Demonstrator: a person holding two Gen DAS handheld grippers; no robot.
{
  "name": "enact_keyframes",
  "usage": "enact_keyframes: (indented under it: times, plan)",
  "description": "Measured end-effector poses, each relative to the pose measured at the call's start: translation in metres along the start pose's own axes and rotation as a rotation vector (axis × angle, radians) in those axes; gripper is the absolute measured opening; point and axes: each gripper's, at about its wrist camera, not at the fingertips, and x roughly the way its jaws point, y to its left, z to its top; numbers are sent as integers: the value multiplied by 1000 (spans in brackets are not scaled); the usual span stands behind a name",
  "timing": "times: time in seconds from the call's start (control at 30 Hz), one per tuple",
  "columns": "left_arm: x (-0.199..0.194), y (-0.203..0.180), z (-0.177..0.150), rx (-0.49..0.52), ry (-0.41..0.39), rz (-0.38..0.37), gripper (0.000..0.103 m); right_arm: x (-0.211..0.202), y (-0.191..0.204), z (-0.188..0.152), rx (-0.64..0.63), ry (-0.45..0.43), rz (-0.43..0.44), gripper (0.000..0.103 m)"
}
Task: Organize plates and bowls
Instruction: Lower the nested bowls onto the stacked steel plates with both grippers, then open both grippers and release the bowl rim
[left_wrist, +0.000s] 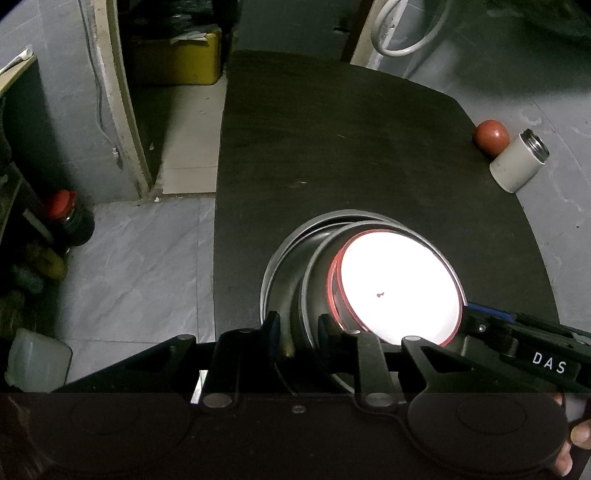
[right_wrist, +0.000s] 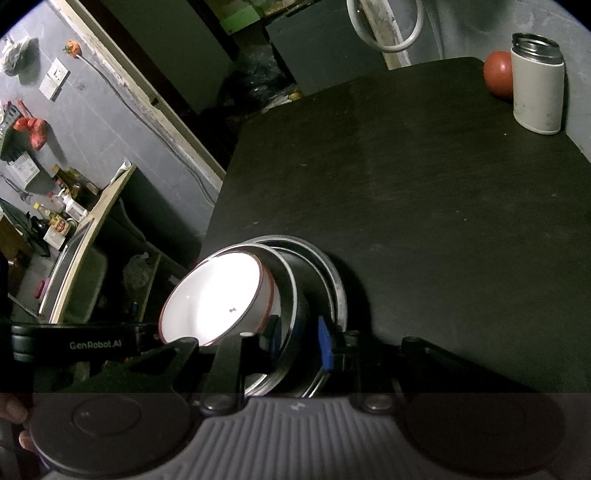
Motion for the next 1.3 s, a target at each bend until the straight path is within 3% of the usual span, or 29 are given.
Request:
enact_keyframes:
  times: [0.03, 0.17, 0.53, 0.67, 0.77, 1.13, 1.3]
  plan:
    - [0, 0, 0, -1, -2, 2, 25, -1, 0, 0, -2, -4, -2, 27]
    - [-2, -1, -1, -6, -10, 9, 27, -4, -6, -1, 9, -16, -31, 53]
    - [-13, -2, -7, -25, -48, 62, 45, -10, -7, -5, -11, -22, -3, 59]
    - [-19, -3, -10, -37, -70, 90, 60, -12, -7, -5, -24, -21, 7, 63]
    - [-22, -3, -11, -50, -81, 103, 65, -16, -7, -5, -35, -25, 21, 72]
    - [-36, -14, -27, -94, -132, 154, 79, -30, -11, -7, -104, -31, 48, 80]
    - [-43, -24, -37, -122, -170, 144, 86, -42, -16, -9, -137, -37, 56, 84]
